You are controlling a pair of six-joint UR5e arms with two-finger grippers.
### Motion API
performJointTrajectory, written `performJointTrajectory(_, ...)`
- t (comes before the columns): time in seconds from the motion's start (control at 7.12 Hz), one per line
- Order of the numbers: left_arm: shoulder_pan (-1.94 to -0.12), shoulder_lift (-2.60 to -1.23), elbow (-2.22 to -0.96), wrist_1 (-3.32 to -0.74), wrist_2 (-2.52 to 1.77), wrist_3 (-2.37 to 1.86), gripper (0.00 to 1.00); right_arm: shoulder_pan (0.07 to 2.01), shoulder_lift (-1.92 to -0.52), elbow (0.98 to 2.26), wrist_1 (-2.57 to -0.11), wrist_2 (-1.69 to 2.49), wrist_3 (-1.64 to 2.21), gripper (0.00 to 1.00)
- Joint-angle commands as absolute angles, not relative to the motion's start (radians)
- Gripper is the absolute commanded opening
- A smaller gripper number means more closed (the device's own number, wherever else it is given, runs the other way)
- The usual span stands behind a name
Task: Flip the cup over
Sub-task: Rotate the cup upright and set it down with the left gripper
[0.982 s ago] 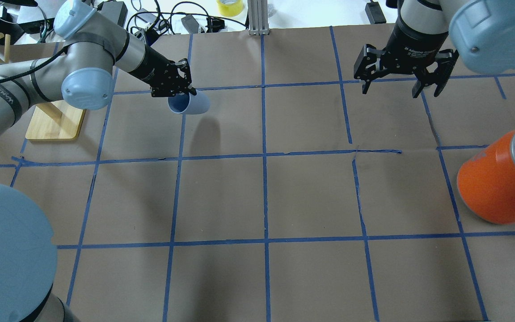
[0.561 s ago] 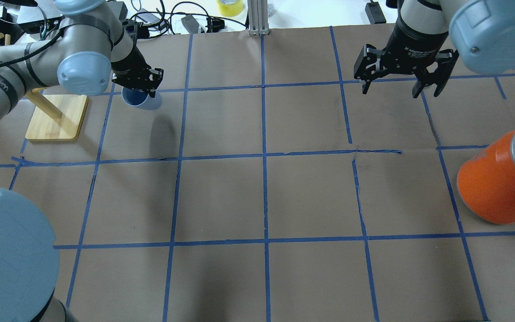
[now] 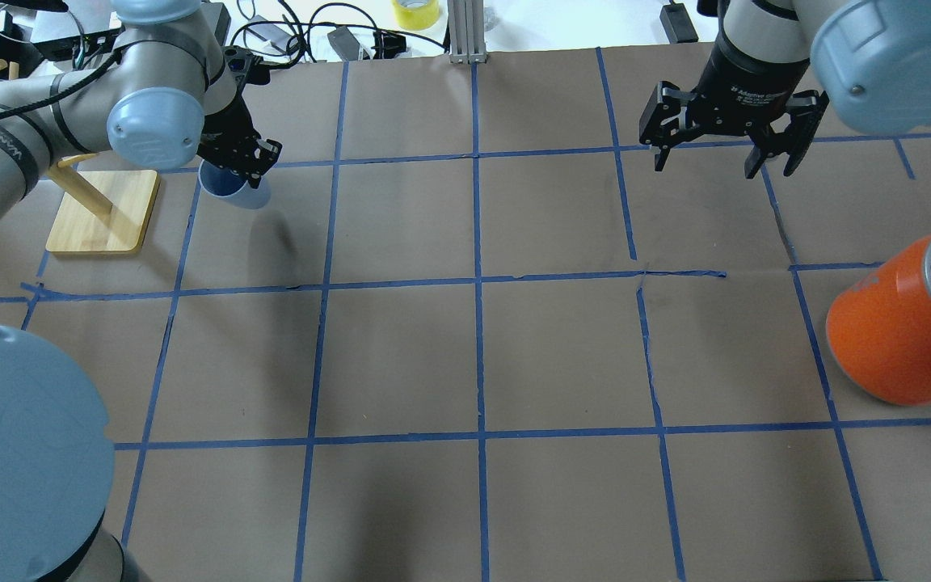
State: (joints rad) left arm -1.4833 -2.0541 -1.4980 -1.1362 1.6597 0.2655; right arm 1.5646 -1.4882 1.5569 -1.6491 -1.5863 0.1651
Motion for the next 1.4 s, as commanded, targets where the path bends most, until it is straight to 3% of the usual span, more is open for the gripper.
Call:
performJointTrajectory(0.0, -1.483, -2.062, -1.500, -1.140, 1.666, 0.268, 0.39, 1.565, -1.488, 1.560, -1.649, -1.586, 0.167, 1.00)
performJointTrajectory(0.14, -1.483, -2.062, -1.497, -1.138, 1.663, 0.262, 0.99, 1.565, -1.489, 1.565, -1.649, -1.586, 0.169, 1.00)
performJointTrajectory(0.56, -1.483, -1.990, -1.480, -1.160, 1.663, 0.253, 1.00, 1.565, -1.489, 1.566, -1.649, -1.582, 0.172, 1.00)
performJointTrajectory(1.26, -1.496, -1.637, -1.465, -1.506, 1.619, 0.242, 1.00, 1.565, -1.488, 1.566, -1.649, -1.589, 0.175, 1.00)
